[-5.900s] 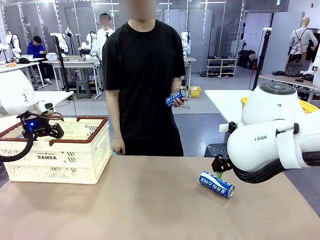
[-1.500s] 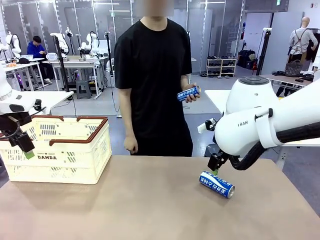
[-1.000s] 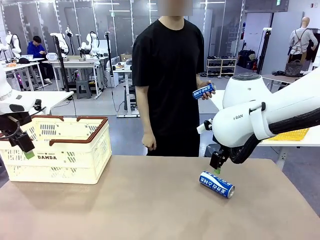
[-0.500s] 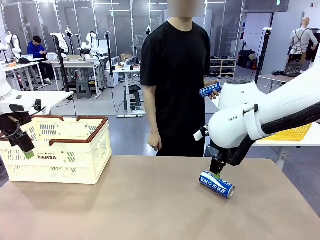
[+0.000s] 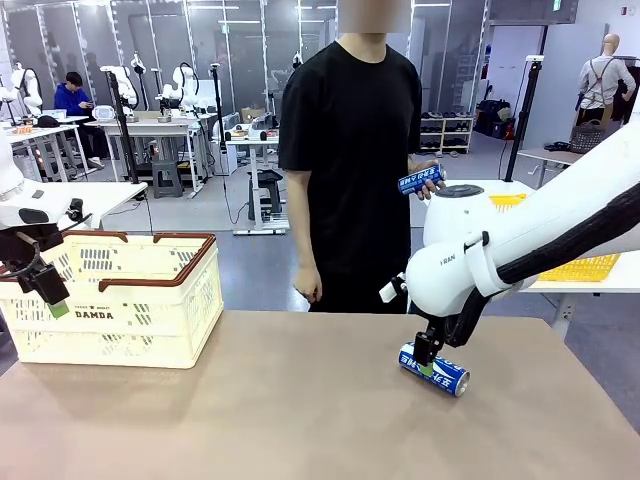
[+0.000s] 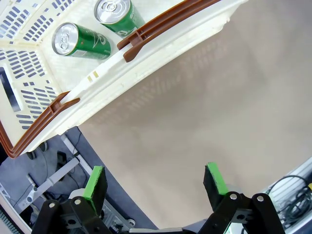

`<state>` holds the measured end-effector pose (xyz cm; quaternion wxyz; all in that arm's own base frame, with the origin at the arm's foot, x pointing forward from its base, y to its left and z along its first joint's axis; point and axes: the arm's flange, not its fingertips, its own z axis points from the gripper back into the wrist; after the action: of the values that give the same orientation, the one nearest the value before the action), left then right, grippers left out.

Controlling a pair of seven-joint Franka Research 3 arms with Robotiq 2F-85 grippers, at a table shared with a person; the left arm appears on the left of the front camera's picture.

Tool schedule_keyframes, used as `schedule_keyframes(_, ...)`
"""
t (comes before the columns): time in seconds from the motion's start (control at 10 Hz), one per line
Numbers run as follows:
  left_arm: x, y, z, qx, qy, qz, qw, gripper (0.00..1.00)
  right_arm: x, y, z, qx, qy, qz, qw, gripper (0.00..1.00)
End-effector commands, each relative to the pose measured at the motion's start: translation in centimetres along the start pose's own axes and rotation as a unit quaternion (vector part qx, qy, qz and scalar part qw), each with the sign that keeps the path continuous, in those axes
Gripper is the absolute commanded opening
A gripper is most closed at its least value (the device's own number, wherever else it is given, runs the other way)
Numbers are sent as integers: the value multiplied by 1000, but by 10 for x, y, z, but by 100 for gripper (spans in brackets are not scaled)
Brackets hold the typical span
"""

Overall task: Place the drinks into the Shopping basket.
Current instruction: Pick up one drink and place it into the Shopping basket.

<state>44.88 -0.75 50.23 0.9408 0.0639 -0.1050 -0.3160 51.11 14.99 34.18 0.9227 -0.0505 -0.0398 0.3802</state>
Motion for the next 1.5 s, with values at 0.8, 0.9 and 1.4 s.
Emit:
schedule_keyframes(0.8, 1, -1, 2, 3, -1, 6, 1000, 100, 19, -21, -43, -2, -14, 15, 1000, 66)
schedule_keyframes(0.9, 1, -1, 2, 3, -1, 6, 1000, 100, 19, -21, -42, -6, -13, 11, 1000, 62)
schedule_keyframes(1.4, 1, -1, 2, 3, -1, 6, 1000, 100, 21, -18, -44, -6, -12, 1, 1000, 10)
